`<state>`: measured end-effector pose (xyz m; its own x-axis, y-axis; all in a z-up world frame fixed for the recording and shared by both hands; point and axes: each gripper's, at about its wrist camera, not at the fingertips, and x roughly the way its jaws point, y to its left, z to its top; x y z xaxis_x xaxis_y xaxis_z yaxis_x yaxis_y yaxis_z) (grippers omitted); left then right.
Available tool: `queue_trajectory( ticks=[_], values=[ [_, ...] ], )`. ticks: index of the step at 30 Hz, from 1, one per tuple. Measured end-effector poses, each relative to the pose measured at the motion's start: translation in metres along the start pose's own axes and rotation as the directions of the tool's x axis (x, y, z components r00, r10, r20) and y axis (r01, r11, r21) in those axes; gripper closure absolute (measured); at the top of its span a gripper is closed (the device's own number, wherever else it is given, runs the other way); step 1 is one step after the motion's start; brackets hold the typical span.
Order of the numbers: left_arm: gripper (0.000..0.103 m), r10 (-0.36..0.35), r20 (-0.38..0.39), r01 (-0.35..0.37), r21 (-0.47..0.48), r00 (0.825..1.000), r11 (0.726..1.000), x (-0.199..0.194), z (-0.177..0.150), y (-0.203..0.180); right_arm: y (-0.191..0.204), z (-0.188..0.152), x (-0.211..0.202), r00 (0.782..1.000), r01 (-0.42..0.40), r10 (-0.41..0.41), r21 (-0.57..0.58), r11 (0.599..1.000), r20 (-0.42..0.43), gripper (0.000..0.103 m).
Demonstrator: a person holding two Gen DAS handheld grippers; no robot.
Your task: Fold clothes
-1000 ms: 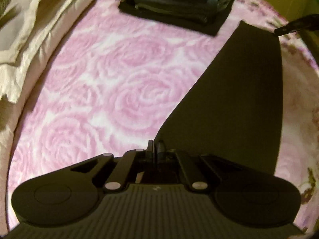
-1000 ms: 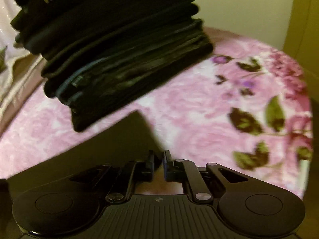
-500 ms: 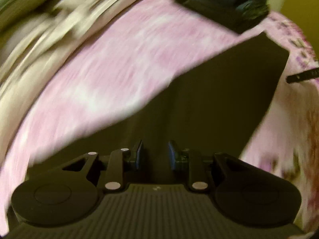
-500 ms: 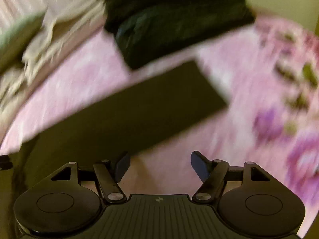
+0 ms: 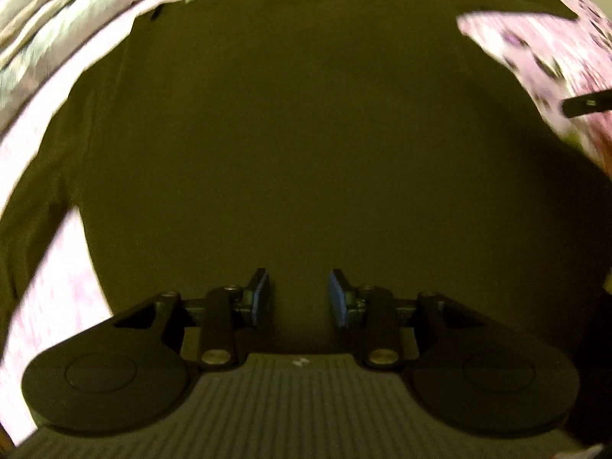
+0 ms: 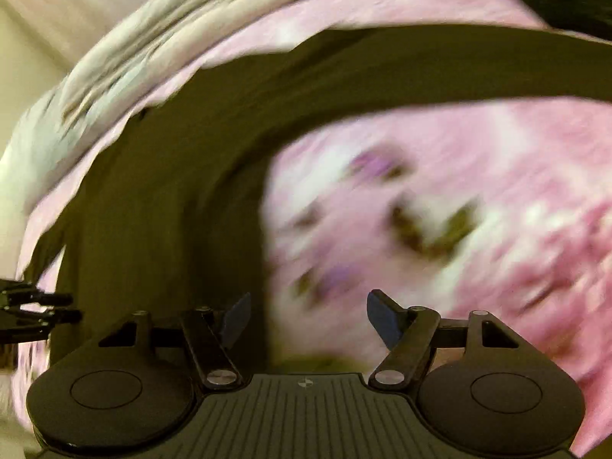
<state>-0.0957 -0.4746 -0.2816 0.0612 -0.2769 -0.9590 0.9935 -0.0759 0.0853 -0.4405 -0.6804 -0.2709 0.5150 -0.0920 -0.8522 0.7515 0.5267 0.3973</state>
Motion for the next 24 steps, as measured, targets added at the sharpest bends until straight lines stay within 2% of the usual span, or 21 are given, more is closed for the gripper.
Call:
queue_trajectory(
  ticks=[2, 4, 9, 10, 11, 13, 15, 20, 22, 24],
  values=[
    [0.073, -0.009, 0.004, 0.009, 0.001, 1.0, 1.0, -0.01, -0.035, 0.002, 0.014, -0.019, 0.01, 0.996, 0.079, -0.08, -0.017, 0.997, -0.049, 0.055],
    [0.073, -0.017, 0.006, 0.017, -0.004, 1.0, 1.0, -0.02, -0.069, 0.004, 0.025, -0.03, 0.005, 0.992, 0.119, -0.119, -0.015, 0.993, -0.05, 0.06],
    [0.073, -0.025, -0.011, 0.024, -0.12, 1.0, 0.992, -0.044, -0.136, 0.023, 0.052, -0.055, -0.01, 0.978, 0.206, -0.206, -0.004, 0.979, -0.04, 0.059],
    [0.073, -0.027, -0.014, 0.025, -0.144, 1.0, 0.989, -0.049, -0.149, 0.027, 0.058, -0.06, -0.013, 0.974, 0.223, -0.223, -0.001, 0.975, -0.038, 0.054],
    [0.073, -0.029, -0.018, 0.026, -0.167, 0.999, 0.986, -0.054, -0.163, 0.03, 0.063, -0.065, -0.016, 0.97, 0.24, -0.24, 0.001, 0.971, -0.036, 0.036],
    [0.071, -0.05, -0.013, 0.046, -0.24, 0.999, 0.97, -0.06, -0.183, 0.036, 0.074, -0.075, -0.023, 0.961, 0.274, -0.273, 0.006, 0.962, -0.033, 0.02],
    [0.071, -0.085, 0.003, 0.081, -0.31, 0.996, 0.947, -0.058, -0.196, 0.035, 0.085, -0.086, -0.029, 0.951, 0.307, -0.307, 0.011, 0.951, -0.03, 0.02],
    [0.073, -0.139, -0.006, 0.125, -0.392, 0.99, 0.911, -0.042, -0.209, 0.024, 0.103, -0.109, -0.011, 0.961, 0.264, -0.266, -0.044, 0.964, -0.074, 0.02],
    [0.102, -0.126, -0.017, 0.11, -0.371, 0.992, 0.922, -0.044, -0.21, 0.02, 0.107, -0.116, -0.008, 0.961, 0.257, -0.261, -0.059, 0.965, -0.087, 0.02],
    [0.102, -0.098, -0.019, 0.085, -0.37, 0.995, 0.925, -0.053, -0.216, 0.022, 0.108, -0.12, -0.011, 0.96, 0.262, -0.267, -0.063, 0.963, -0.087, 0.02]
  ],
)
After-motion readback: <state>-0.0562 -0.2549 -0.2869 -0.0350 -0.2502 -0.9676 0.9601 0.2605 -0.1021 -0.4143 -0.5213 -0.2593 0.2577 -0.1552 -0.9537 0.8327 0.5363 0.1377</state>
